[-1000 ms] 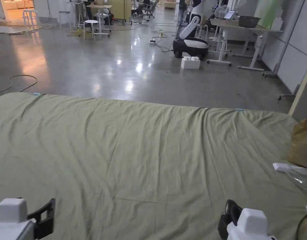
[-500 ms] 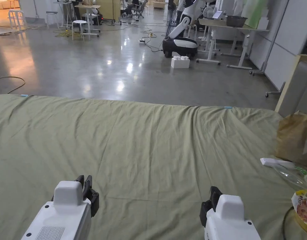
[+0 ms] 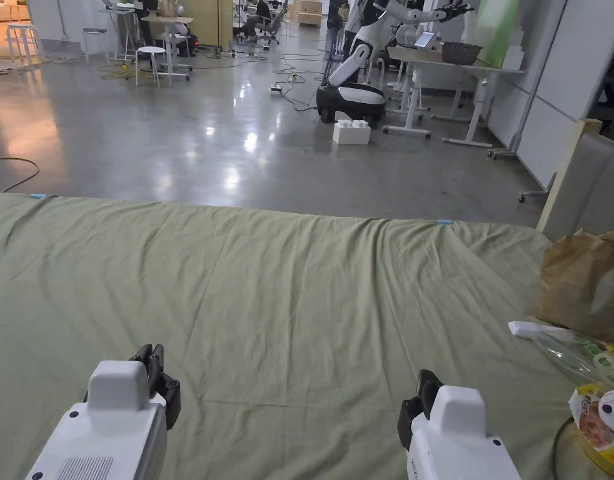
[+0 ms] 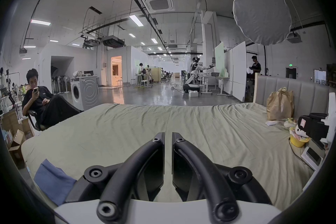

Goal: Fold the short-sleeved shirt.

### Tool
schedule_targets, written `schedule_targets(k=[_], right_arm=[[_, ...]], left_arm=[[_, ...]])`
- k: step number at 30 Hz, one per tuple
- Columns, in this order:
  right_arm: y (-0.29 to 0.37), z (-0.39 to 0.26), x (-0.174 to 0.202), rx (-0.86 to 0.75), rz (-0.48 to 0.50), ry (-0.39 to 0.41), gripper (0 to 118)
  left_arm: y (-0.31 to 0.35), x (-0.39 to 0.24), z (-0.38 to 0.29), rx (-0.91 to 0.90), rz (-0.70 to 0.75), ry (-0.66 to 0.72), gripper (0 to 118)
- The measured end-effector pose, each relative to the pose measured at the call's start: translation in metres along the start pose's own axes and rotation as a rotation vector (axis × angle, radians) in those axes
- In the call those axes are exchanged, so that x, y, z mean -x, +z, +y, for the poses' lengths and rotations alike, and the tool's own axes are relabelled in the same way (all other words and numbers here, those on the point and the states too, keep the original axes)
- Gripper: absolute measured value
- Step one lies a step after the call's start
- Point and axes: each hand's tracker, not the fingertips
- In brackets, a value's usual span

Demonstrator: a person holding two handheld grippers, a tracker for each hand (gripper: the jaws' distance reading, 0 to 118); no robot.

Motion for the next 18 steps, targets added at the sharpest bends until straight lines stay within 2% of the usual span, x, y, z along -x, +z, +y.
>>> schedule_targets(k=[15,16,18], right_arm=[[0.003,0.003,0.005,0.001,0.024,0.014,2],[0.003,0.003,0.006,0.0,0.022,0.018,5],[0.004,0.002,0.007,-0.006,0.017,0.02,37]], left_arm=[[0.001,0.01,0.001,-0.004,0.03,-0.011,7],[0.001,0.01,0.001,-0.003,0.028,-0.01,8],[0.001,0.011,0.0,-0.001,0.027,-0.009,10]])
